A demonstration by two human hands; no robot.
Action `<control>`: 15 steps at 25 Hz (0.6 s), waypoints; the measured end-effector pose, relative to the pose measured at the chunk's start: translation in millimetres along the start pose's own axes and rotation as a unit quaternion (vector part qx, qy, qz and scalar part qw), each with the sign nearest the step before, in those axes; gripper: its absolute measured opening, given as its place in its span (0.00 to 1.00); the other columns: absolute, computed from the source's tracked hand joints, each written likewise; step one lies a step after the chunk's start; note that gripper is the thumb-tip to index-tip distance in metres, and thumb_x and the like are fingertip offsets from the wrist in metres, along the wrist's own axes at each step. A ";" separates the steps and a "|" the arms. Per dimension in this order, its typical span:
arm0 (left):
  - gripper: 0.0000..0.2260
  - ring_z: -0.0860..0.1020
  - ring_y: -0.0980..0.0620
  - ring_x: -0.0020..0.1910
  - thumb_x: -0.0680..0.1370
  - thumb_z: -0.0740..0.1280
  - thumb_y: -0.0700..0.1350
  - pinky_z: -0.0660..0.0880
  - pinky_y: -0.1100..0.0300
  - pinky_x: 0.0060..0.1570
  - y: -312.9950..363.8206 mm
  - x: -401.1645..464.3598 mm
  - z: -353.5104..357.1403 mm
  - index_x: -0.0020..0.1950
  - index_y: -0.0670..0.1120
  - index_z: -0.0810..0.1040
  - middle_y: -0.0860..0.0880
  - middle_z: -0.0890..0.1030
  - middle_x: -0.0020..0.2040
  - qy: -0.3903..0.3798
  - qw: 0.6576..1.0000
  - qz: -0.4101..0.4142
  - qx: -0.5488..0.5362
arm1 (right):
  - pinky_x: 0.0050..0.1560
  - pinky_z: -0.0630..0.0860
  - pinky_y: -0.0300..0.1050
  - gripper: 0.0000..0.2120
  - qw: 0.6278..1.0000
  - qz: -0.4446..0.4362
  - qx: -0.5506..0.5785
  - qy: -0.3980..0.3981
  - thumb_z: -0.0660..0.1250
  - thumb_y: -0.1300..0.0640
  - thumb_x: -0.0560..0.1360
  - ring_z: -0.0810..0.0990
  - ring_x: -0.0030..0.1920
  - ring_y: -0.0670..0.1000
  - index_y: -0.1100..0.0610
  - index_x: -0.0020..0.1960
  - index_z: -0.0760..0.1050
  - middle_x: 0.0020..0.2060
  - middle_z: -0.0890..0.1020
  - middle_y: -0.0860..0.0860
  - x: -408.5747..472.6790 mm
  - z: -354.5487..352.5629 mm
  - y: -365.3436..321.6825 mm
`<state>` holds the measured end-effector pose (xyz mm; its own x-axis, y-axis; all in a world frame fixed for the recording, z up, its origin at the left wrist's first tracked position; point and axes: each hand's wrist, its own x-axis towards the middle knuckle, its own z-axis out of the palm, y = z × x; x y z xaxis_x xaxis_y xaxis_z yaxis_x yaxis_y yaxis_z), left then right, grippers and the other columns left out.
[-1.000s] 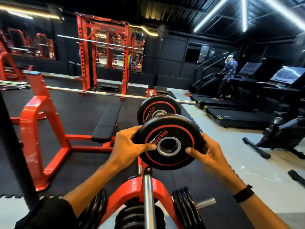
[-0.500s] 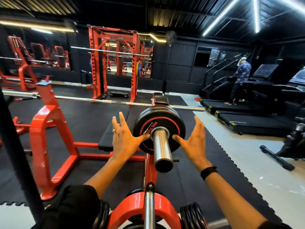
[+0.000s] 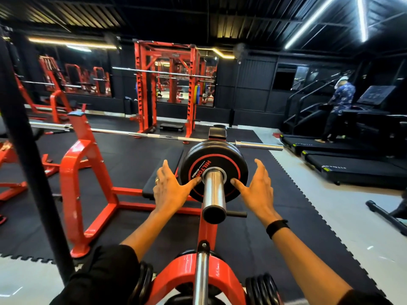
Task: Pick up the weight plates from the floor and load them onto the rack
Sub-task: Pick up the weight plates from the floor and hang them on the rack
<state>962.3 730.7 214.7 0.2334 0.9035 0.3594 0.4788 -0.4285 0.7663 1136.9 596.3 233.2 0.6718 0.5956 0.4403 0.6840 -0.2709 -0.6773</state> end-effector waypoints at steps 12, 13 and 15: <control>0.37 0.76 0.42 0.60 0.73 0.74 0.53 0.71 0.48 0.66 -125.0 -121.6 -77.8 0.76 0.44 0.62 0.41 0.72 0.67 0.034 0.956 -0.247 -0.155 | 0.41 0.77 0.46 0.13 0.834 0.209 0.345 -0.378 0.66 0.56 0.79 0.81 0.46 0.54 0.57 0.63 0.71 0.52 0.78 0.54 -142.1 112.4 -38.9; 0.35 0.76 0.44 0.57 0.72 0.75 0.53 0.72 0.49 0.63 -137.3 -139.4 -92.9 0.73 0.44 0.64 0.41 0.73 0.65 0.049 0.951 -0.262 -0.158 | 0.43 0.77 0.46 0.13 0.823 0.187 0.344 -0.412 0.66 0.55 0.79 0.81 0.47 0.53 0.56 0.62 0.71 0.53 0.79 0.53 -158.7 127.4 -47.8; 0.29 0.76 0.45 0.54 0.72 0.75 0.52 0.73 0.52 0.57 -164.2 -177.1 -126.9 0.67 0.47 0.67 0.42 0.75 0.59 0.093 0.938 -0.294 -0.161 | 0.43 0.77 0.44 0.10 0.805 0.155 0.343 -0.459 0.66 0.56 0.79 0.80 0.47 0.51 0.55 0.59 0.73 0.52 0.79 0.53 -189.4 151.7 -68.7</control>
<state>734.9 642.0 92.8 -0.1563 0.9813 -0.1120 0.1912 0.1414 0.9713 919.5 616.8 107.0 0.0707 0.9729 -0.2202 -0.0045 -0.2204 -0.9754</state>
